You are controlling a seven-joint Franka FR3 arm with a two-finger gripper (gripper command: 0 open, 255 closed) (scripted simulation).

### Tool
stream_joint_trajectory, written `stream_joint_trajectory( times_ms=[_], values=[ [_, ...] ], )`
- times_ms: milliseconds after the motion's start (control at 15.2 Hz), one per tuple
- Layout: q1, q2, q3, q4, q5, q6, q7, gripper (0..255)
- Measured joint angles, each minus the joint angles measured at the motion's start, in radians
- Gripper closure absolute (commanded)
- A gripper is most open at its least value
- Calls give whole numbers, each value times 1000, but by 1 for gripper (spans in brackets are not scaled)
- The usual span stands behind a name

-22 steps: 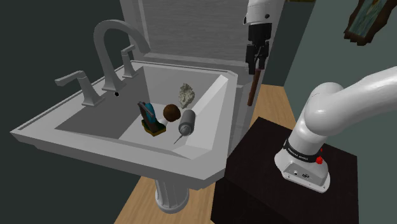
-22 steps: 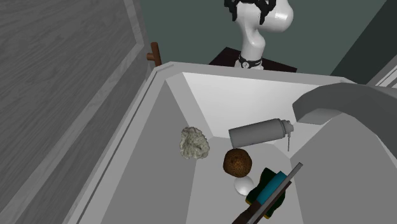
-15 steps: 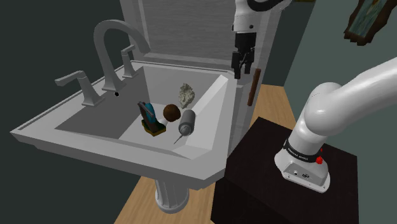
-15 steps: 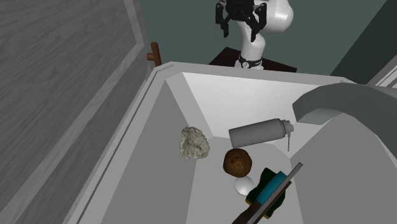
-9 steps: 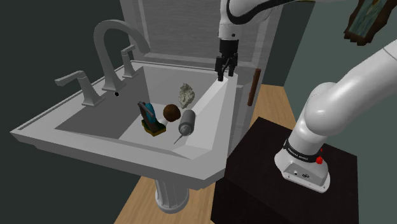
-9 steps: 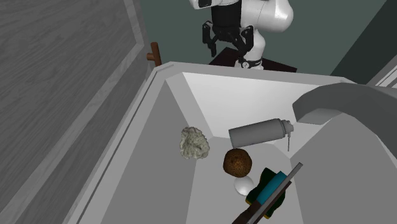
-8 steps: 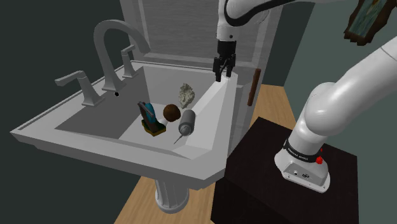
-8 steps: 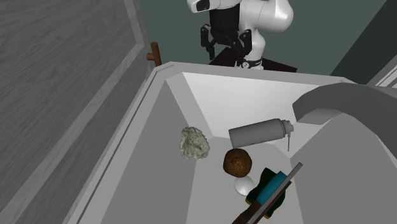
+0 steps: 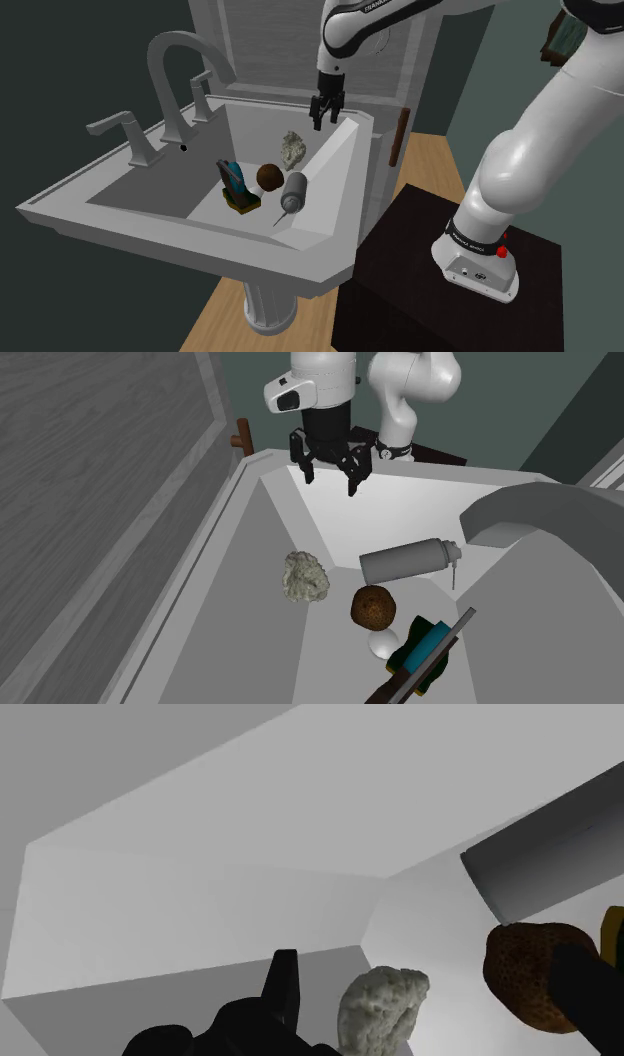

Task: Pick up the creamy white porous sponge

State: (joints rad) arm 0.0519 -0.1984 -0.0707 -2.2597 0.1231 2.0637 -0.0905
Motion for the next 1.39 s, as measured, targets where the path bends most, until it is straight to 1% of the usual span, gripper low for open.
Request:
stream_joint_trajectory(
  times_ms=[264, 462, 660, 726, 858, 1254, 1320, 1386],
  values=[
    [6, 157, -2, 120, 22, 78, -24, 0],
    [6, 257, -2, 191, 41, 139, -47, 0],
    [2, 360, -2, 302, 56, 162, -66, 0],
    [0, 381, -2, 321, 61, 171, -72, 0],
    [1, 405, 1, 329, 66, 193, -75, 0],
    [0, 446, 5, 305, 80, 259, -91, 0],
    [0, 450, 5, 305, 81, 263, -92, 255],
    [-1, 452, 5, 305, 81, 264, -93, 255]
  ],
)
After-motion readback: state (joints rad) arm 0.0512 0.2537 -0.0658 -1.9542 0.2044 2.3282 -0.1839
